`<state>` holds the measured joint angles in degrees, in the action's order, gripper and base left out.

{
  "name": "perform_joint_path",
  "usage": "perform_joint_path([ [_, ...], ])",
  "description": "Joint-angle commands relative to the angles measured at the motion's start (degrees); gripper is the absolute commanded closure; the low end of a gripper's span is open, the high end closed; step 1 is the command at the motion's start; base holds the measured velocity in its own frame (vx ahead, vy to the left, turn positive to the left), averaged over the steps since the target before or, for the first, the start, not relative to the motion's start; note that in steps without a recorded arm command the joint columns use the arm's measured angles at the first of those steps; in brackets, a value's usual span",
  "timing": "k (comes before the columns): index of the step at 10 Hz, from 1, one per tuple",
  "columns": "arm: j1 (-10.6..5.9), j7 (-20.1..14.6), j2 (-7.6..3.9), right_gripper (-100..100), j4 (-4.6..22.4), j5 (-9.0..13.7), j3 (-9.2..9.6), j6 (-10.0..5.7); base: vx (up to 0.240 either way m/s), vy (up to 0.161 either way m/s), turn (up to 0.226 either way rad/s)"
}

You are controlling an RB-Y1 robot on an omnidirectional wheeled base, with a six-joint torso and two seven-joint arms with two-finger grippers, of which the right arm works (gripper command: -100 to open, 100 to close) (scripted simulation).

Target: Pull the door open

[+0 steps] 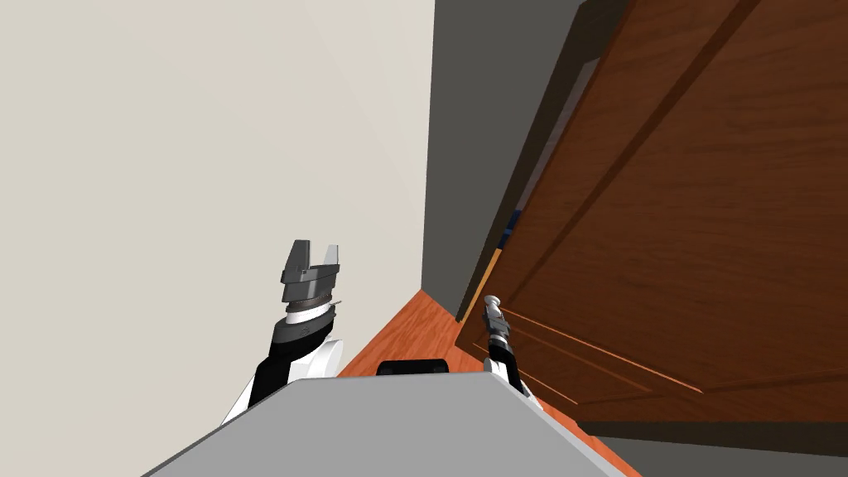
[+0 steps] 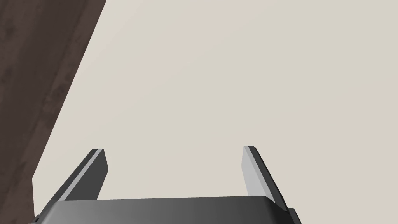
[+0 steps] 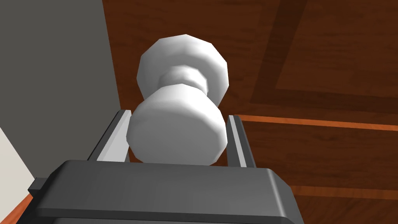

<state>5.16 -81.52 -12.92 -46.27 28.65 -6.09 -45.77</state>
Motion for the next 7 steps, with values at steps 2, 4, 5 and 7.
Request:
perform_joint_path([
  [2, -0.05, 0.0, 0.06, 100, -0.1, 0.0, 0.01, -0.14, -0.004, 0.002, -0.001],
  [4, 0.63, -1.7, -0.72, 100, -0.5, -0.7, 1.48, -0.14, -0.157, 0.005, 0.094],
  [5, 0.87, -2.4, -1.04, 100, -0.7, -1.0, 2.08, -0.22, -0.219, -0.019, 0.091],
  [7, 1.54, -4.3, -1.91, 100, -1.3, -1.8, 3.74, -0.43, -0.269, -0.019, 0.121],
])
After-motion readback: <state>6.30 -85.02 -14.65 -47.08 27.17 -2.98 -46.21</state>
